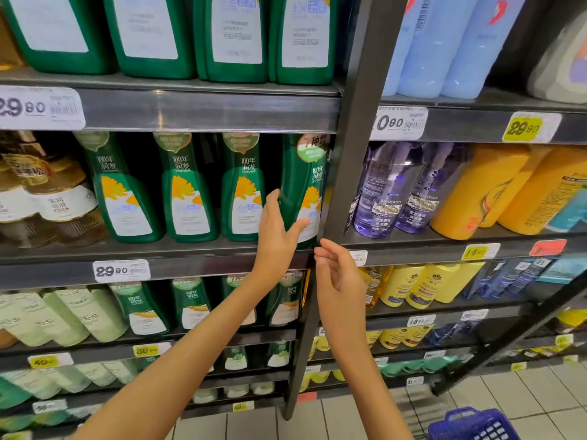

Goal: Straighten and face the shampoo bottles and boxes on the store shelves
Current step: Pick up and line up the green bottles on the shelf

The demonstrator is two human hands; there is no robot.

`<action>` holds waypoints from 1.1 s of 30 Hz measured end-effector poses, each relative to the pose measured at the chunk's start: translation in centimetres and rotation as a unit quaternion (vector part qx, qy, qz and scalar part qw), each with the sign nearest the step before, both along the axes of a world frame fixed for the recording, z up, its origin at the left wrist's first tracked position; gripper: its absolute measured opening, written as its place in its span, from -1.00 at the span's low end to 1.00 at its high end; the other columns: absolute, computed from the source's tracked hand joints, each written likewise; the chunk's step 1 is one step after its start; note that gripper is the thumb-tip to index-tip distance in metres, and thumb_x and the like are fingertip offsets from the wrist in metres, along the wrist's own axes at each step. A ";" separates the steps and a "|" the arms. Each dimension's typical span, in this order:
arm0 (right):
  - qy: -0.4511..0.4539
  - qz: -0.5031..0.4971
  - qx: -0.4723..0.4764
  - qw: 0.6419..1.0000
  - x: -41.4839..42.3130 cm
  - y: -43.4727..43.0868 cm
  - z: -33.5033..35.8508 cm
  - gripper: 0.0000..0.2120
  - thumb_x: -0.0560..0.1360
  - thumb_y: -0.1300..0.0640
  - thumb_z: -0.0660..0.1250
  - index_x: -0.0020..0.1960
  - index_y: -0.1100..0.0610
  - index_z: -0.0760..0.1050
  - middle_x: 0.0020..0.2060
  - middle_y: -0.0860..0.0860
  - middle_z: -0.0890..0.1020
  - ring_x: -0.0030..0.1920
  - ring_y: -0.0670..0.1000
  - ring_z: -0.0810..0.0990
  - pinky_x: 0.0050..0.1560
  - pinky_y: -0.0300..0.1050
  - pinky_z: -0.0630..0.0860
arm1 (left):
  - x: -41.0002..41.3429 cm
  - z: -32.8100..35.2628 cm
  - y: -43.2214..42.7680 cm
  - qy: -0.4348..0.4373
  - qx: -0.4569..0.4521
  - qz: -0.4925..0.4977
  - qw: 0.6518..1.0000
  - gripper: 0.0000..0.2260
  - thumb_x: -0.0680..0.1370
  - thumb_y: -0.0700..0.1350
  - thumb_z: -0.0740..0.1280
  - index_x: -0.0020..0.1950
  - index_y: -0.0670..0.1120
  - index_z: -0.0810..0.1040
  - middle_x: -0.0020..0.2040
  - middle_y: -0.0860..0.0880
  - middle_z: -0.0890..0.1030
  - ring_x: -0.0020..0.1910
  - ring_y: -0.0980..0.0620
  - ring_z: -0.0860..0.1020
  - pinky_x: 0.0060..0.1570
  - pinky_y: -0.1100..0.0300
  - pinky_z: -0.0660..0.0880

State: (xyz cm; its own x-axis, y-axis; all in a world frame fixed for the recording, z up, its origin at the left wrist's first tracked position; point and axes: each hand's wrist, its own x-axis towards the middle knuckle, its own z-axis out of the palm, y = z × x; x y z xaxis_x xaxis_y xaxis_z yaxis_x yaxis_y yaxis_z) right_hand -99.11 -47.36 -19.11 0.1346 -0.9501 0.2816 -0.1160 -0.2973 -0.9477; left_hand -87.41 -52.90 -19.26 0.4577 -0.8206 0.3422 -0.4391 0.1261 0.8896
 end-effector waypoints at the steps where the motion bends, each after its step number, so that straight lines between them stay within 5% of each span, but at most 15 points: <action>1: 0.000 0.002 -0.003 1.000 0.1 0.1 0.0 -0.77 0.59 0.25 0.19 0.17 0.00 0.42 0.01 -0.06 0.57 0.06 -0.17 0.53 0.05 -0.44 0.42 | 0.1 -0.1 0.2 0.009 -0.005 0.000 1.000 -0.42 0.53 -0.14 0.33 0.47 -0.15 0.14 0.42 -0.10 0.32 0.40 -0.04 0.29 0.39 -0.02 0.25; 10: 0.009 -0.014 -0.021 1.000 0.5 1.0 -0.3 -0.72 0.58 0.20 0.21 0.26 -0.01 0.35 0.09 -0.05 0.50 0.13 -0.12 0.47 0.12 -0.36 0.41 | -0.3 -0.4 3.6 0.077 -0.034 0.015 0.996 -0.49 0.53 -0.15 0.32 0.45 -0.11 0.24 0.37 -0.06 0.40 0.36 -0.03 0.35 0.35 -0.03 0.31; 18: -0.045 0.005 0.019 0.999 0.8 0.5 -0.2 -0.62 0.57 0.08 0.22 0.37 0.07 0.32 0.18 -0.05 0.48 0.18 -0.18 0.46 0.12 -0.44 0.41 | -1.9 -0.8 9.9 0.129 -0.021 -0.013 0.991 -0.68 0.50 -0.14 0.37 0.23 -0.01 0.43 0.04 0.11 0.57 -0.01 0.25 0.53 -0.04 0.43 0.42; 22: -0.121 0.133 0.090 0.980 1.0 -0.8 0.9 -0.69 0.56 0.00 0.24 0.26 0.09 0.43 -0.03 -0.06 0.63 -0.05 -0.18 0.61 -0.10 -0.31 0.54 | -2.3 -0.8 13.4 0.178 -0.015 -0.041 0.983 -0.65 0.41 0.04 0.35 0.18 0.03 0.48 0.00 0.16 0.63 -0.01 0.24 0.58 -0.06 0.41 0.47; 26: -0.129 0.340 0.208 0.908 1.4 -2.0 1.3 -0.72 0.47 -0.05 0.28 0.11 0.04 0.54 -0.06 0.01 0.68 -0.04 0.00 0.66 -0.06 -0.12 0.59 | -1.6 -1.2 15.1 0.221 -0.014 -0.031 0.975 -0.73 0.41 0.04 0.33 0.10 0.10 0.51 -0.04 0.17 0.66 -0.05 0.23 0.61 -0.18 0.41 0.51; 33: -0.053 0.357 0.193 0.913 4.4 -1.7 1.1 -0.77 0.47 0.12 0.32 0.12 0.10 0.48 -0.12 -0.02 0.68 -0.13 -0.05 0.66 -0.15 -0.15 0.56 | 0.6 -1.8 16.8 0.173 0.040 0.005 0.984 -0.64 0.50 0.01 0.25 0.30 0.09 0.41 0.03 0.23 0.62 0.03 0.30 0.56 -0.08 0.43 0.48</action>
State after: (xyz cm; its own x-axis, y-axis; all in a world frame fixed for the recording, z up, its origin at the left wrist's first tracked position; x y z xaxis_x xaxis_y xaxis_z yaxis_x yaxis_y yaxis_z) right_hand -94.69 -49.02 -18.02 0.7493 -0.6621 -0.0085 0.0742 0.0966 -0.9926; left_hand -86.84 -36.13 -21.09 0.5436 -0.8337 0.0976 -0.1080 0.0459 0.9931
